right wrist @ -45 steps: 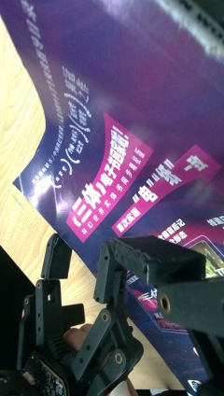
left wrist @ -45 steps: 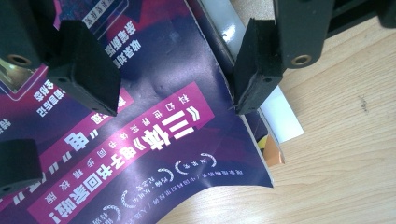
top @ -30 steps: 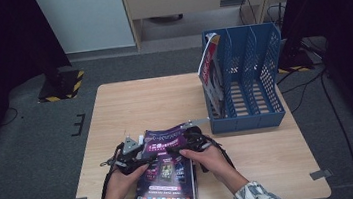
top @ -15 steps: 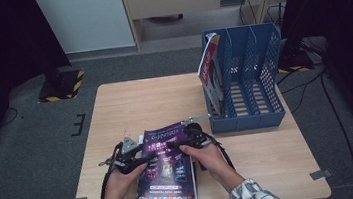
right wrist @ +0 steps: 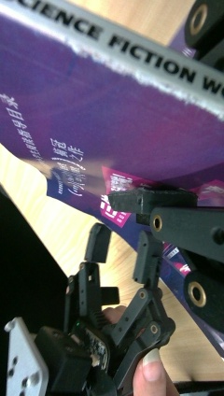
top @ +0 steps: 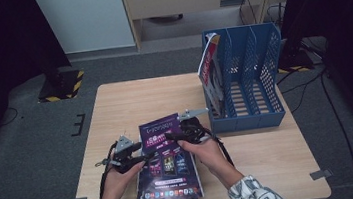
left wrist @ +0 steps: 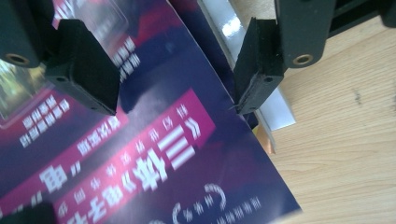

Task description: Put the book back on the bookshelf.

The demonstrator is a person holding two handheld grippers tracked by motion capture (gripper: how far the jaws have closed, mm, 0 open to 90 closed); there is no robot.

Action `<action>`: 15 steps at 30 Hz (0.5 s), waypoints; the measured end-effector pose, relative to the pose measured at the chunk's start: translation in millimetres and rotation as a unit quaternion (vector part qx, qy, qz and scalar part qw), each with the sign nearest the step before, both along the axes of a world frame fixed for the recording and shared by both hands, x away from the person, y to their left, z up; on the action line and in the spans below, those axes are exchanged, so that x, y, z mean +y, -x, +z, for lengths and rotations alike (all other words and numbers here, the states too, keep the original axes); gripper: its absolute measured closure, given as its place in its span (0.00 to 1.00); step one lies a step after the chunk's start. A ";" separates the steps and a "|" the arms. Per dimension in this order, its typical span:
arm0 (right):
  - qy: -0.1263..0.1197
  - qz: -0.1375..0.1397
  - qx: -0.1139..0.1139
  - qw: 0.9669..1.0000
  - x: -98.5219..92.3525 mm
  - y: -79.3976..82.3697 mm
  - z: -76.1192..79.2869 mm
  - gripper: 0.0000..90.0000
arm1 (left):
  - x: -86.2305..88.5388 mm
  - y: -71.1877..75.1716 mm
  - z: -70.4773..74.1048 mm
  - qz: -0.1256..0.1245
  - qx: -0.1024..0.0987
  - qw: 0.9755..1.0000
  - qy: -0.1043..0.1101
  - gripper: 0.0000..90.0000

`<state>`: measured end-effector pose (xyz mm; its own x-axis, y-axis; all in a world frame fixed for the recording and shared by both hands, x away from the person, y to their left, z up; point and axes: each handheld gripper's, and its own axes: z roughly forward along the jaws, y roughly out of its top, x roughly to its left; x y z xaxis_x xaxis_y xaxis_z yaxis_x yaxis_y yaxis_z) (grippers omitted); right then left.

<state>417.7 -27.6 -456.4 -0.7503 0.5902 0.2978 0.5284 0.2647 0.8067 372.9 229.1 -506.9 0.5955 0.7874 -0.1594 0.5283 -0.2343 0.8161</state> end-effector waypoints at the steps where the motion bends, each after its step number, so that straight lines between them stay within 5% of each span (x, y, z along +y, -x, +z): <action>1: 0.001 0.000 -0.008 1.000 0.0 0.2 2.9 0.86 | 0.5 0.0 0.0 -0.001 0.000 1.000 0.001 0.34; 8: -0.008 0.000 -0.078 0.997 -1.5 1.5 24.1 0.87 | 2.6 1.0 0.5 -0.017 0.002 1.000 0.013 0.34; 15: -0.014 -0.002 -0.112 0.994 -0.4 1.1 37.1 0.88 | 2.1 1.1 -1.2 -0.039 0.015 0.999 0.017 0.36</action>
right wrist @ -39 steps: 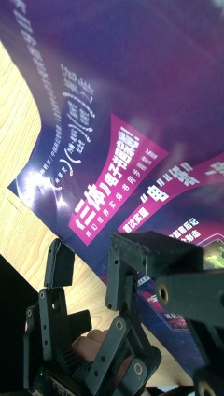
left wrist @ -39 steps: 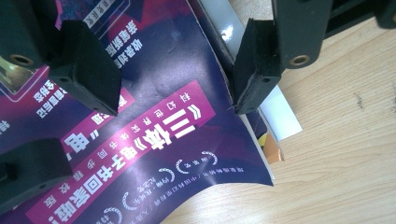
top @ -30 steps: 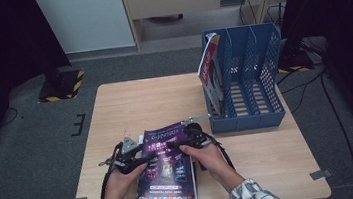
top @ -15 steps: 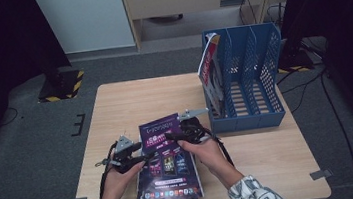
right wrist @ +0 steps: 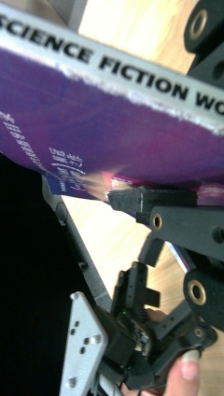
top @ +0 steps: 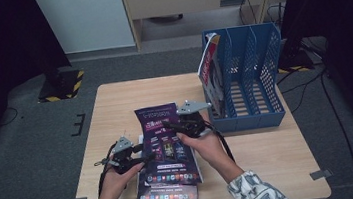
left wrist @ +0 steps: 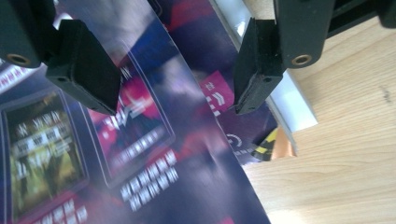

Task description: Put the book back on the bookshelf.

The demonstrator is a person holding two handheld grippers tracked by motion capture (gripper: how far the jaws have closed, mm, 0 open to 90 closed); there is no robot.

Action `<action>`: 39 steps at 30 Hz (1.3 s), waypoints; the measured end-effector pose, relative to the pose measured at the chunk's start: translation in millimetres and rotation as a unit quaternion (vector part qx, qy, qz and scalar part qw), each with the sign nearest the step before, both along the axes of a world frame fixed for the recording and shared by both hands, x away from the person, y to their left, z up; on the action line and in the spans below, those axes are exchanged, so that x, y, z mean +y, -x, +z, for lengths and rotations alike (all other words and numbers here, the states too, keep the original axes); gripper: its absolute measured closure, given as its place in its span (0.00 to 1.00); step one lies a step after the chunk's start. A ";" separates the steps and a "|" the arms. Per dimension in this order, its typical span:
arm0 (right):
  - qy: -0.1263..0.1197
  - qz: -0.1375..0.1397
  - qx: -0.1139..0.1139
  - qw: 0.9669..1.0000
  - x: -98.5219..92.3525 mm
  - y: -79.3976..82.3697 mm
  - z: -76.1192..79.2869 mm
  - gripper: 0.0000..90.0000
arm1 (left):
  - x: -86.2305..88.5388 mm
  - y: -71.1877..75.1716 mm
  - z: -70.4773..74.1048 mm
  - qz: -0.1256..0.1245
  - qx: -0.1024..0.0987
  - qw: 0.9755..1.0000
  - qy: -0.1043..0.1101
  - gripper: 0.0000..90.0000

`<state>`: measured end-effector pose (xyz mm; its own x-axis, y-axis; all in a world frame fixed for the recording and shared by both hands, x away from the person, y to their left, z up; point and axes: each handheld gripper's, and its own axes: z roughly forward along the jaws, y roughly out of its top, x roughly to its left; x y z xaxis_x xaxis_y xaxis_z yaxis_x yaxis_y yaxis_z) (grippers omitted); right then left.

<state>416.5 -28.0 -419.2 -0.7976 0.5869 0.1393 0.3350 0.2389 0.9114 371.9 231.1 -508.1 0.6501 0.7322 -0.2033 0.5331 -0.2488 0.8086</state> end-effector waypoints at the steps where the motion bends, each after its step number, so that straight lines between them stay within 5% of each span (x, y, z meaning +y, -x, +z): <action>1: 0.000 -0.001 -0.002 1.000 0.4 -0.3 1.1 0.88 | -0.2 0.0 -0.8 -0.005 0.007 1.000 0.001 0.38; 17: -0.009 -0.009 -0.038 0.999 1.0 -1.9 11.4 0.89 | -4.8 1.2 -4.5 -0.043 0.024 0.999 0.003 0.40; 31: -0.022 -0.011 -0.036 0.999 -4.6 -2.9 5.2 0.89 | 1.1 1.1 3.3 -0.026 0.016 0.999 -0.011 0.71; 39: -0.031 0.000 -0.030 0.999 -6.0 -2.4 5.0 0.88 | 1.2 2.0 5.1 -0.019 0.018 1.000 -0.017 0.78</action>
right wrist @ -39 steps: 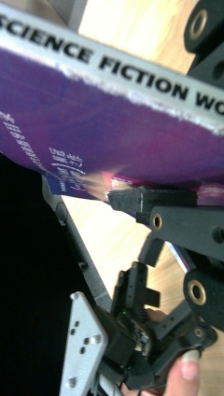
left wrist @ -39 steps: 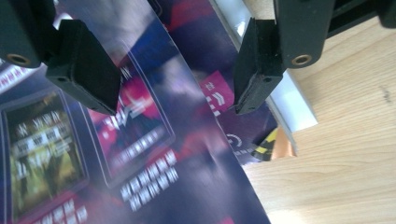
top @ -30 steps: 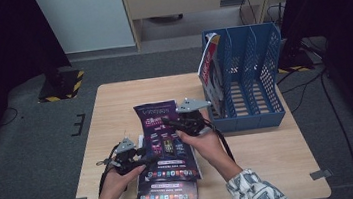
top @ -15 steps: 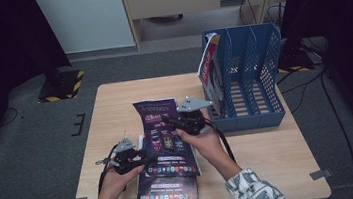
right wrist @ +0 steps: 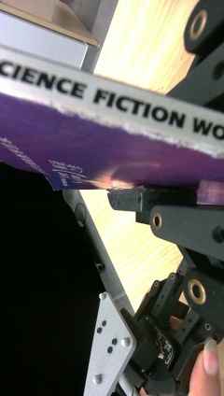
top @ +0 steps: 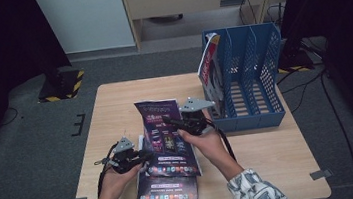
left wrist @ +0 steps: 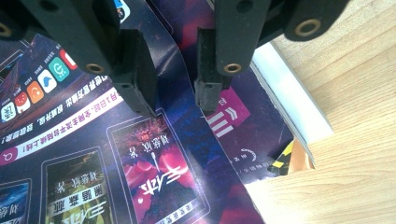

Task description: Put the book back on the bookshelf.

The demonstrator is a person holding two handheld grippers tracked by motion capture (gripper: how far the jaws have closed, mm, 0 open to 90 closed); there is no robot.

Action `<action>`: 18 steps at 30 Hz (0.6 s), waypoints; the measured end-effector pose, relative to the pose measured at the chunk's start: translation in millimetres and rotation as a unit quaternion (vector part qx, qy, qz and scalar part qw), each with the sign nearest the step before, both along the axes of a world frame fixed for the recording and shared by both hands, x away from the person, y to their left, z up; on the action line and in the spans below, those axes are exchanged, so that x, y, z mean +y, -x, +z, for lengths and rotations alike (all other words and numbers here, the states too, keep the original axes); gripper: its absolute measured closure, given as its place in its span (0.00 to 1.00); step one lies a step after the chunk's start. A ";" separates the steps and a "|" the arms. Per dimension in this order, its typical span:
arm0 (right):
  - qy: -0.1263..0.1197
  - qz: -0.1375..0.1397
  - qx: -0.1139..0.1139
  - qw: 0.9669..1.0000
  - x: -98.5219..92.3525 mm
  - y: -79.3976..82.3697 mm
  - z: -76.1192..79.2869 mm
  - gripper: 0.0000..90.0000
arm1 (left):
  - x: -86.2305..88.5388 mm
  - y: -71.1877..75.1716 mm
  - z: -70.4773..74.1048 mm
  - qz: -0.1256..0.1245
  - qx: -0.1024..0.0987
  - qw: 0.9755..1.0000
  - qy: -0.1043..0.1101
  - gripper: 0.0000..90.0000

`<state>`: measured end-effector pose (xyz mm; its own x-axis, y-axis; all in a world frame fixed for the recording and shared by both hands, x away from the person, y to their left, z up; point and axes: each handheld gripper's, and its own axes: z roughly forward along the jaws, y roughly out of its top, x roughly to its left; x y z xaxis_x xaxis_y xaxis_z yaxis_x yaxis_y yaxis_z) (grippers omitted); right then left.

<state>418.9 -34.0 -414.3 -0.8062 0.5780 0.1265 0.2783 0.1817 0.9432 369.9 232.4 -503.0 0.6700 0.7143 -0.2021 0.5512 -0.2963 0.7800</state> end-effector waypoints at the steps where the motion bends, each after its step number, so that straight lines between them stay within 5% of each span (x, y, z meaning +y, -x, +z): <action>1: 0.000 0.001 -0.001 1.000 -0.6 0.0 -0.2 0.88 | -0.1 0.1 0.2 0.000 0.000 1.000 0.000 0.79; 8: -0.005 0.012 0.009 1.000 -4.4 -1.5 -0.3 0.81 | 1.1 0.1 1.0 0.001 0.001 1.000 0.004 0.80; 18: 0.020 0.018 0.000 1.000 -0.3 -1.2 3.2 0.77 | 0.8 0.9 2.9 0.000 -0.001 1.000 0.001 0.80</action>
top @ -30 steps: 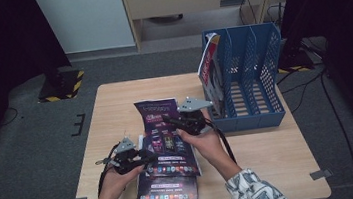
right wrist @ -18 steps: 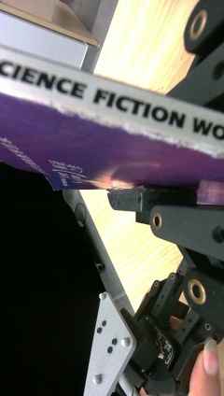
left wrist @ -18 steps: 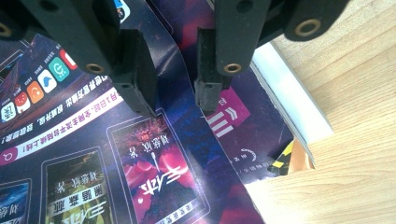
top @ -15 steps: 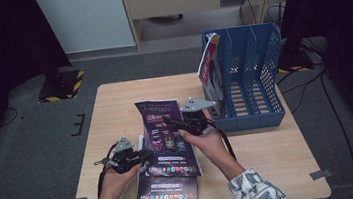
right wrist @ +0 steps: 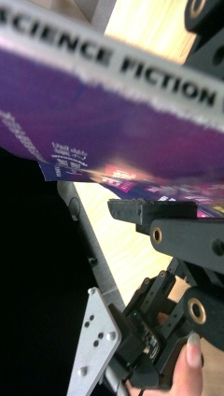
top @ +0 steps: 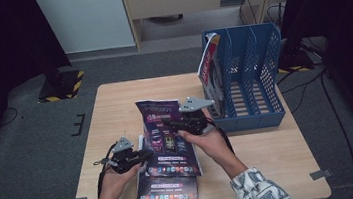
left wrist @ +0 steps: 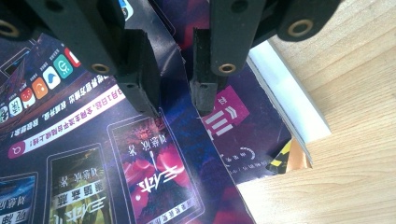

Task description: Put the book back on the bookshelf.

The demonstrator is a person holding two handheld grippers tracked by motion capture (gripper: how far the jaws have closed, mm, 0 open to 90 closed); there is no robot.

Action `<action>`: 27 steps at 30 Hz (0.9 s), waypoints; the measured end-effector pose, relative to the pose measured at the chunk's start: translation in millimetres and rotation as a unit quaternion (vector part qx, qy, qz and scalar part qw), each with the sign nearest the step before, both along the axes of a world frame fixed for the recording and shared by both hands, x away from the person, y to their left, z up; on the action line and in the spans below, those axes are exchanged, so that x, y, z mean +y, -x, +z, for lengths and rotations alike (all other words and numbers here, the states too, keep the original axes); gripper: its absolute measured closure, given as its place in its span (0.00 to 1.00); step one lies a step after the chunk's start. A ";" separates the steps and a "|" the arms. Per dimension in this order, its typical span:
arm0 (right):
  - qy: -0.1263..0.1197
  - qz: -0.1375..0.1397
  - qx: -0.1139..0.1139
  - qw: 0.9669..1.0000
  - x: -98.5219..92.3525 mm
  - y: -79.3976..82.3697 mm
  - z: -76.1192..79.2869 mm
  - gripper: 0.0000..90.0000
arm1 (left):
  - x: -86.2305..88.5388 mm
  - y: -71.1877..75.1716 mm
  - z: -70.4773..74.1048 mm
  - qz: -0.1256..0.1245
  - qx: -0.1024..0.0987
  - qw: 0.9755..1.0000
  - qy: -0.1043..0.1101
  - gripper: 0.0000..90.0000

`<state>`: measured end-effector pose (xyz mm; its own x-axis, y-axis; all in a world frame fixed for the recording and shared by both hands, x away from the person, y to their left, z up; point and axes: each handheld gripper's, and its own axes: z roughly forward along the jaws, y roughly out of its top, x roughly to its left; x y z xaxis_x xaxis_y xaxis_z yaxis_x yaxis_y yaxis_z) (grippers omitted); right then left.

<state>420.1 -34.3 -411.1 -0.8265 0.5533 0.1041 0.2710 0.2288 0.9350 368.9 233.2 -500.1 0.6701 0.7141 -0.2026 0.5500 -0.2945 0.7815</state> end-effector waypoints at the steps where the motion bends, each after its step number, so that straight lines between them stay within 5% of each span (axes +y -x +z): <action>1: 0.005 0.001 -0.001 1.000 1.0 -0.5 1.4 0.75 | 0.0 0.3 0.5 -0.001 -0.002 1.000 -0.002 0.80; 13: 0.037 -0.003 -0.003 0.999 4.4 -3.0 5.9 0.85 | -1.3 1.2 2.5 -0.003 -0.008 1.000 -0.008 0.80; 21: 0.023 -0.007 -0.001 1.000 0.8 -4.2 9.2 0.88 | 0.2 1.0 6.8 0.003 -0.017 1.000 0.000 0.80; 27: 0.008 -0.002 -0.030 1.000 1.5 -2.4 19.5 0.89 | 6.8 0.0 14.3 0.022 -0.035 0.999 0.015 0.85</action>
<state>422.5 -32.9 -391.6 -0.8292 0.5570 0.0464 0.2161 0.2429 0.9457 368.9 240.0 -485.8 0.6520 0.7373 -0.1768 0.5047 -0.2480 0.8269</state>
